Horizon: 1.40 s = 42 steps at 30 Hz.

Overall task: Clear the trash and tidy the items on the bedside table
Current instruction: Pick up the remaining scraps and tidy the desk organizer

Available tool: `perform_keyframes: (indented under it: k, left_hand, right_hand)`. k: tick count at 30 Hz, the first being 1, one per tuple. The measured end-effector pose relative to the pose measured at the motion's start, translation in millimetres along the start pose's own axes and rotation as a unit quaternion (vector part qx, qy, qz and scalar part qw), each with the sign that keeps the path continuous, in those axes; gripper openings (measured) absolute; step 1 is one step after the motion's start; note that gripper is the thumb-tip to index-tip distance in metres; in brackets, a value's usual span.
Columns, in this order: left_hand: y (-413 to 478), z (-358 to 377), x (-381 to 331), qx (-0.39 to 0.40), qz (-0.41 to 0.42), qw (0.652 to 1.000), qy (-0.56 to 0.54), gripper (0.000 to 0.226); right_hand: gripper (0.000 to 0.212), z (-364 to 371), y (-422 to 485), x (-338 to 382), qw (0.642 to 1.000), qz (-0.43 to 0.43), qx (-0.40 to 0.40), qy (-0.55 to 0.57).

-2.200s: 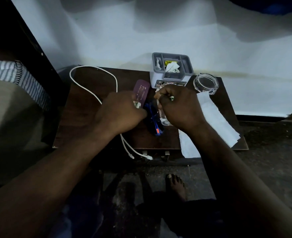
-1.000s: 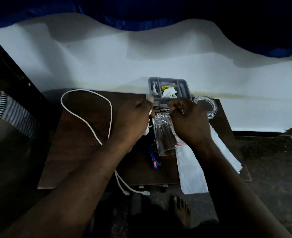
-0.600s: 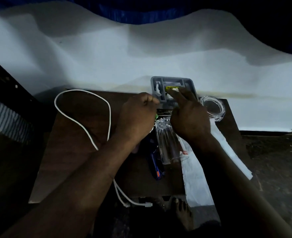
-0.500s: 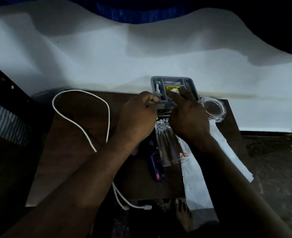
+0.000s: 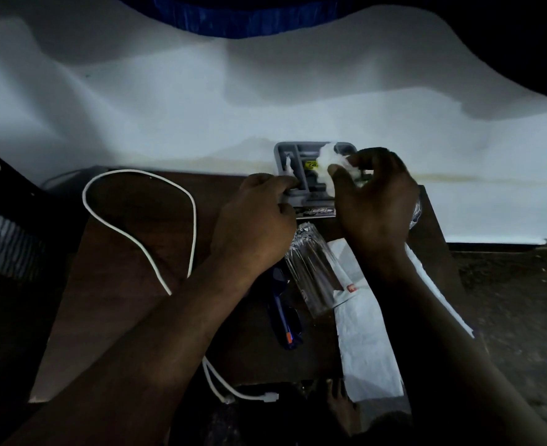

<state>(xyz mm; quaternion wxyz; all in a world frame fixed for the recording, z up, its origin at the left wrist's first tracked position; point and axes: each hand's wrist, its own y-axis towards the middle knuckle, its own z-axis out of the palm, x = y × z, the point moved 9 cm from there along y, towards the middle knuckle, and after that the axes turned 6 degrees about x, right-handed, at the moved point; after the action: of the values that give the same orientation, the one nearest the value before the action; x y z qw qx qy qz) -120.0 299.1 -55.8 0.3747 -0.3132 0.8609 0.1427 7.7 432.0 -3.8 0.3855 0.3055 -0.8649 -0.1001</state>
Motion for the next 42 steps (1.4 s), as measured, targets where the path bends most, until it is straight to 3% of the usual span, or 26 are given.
perform_keyframes:
  k: [5,8,11,16,21,27,30,33,38,42]
  left_hand:
    - [-3,-2,-2,-0.022,0.021,1.000,0.009,0.039]
    - [-7,-6,-4,-0.045,0.031,0.998,0.023,0.029]
    - [-11,-10,-5,-0.060,0.027,0.997,0.036,0.023]
    - [-17,-12,-9,-0.050,0.035,0.995,0.073,0.024]
    - [-21,-11,-12,-0.044,0.044,0.994,0.086,0.023]
    - [-20,-11,-11,-0.041,0.036,0.995,0.085,0.026]
    - [-20,-12,-10,-0.042,0.034,0.995,0.081,0.026]
    - [-19,-11,-9,-0.041,0.034,0.996,0.071,0.021]
    - [-19,-14,-10,-0.056,0.026,0.995,0.080,0.017]
    - [-20,-17,-10,-0.067,0.006,0.995,0.073,0.018]
  right_hand:
    - [0.036,-11,-3,-13,0.997,0.057,-0.023,0.039]
    - [0.025,-17,-7,-15,0.995,0.054,-0.021,0.076]
    - [0.015,-17,-7,-18,0.998,0.049,0.006,0.039]
    - [0.005,-14,-18,-12,0.996,0.041,0.035,0.065]
    - [0.017,-6,-26,9,0.994,-0.036,0.076,0.069]
    - [0.019,-1,-25,8,0.990,-0.012,0.083,0.117]
    - [0.033,6,-24,11,0.991,-0.014,0.116,0.058]
    - [0.016,14,-27,18,0.987,-0.031,0.151,0.051]
    - [0.044,23,-33,32,0.976,-0.085,0.200,0.027]
    - [0.039,23,-36,40,0.972,-0.134,0.192,0.008]
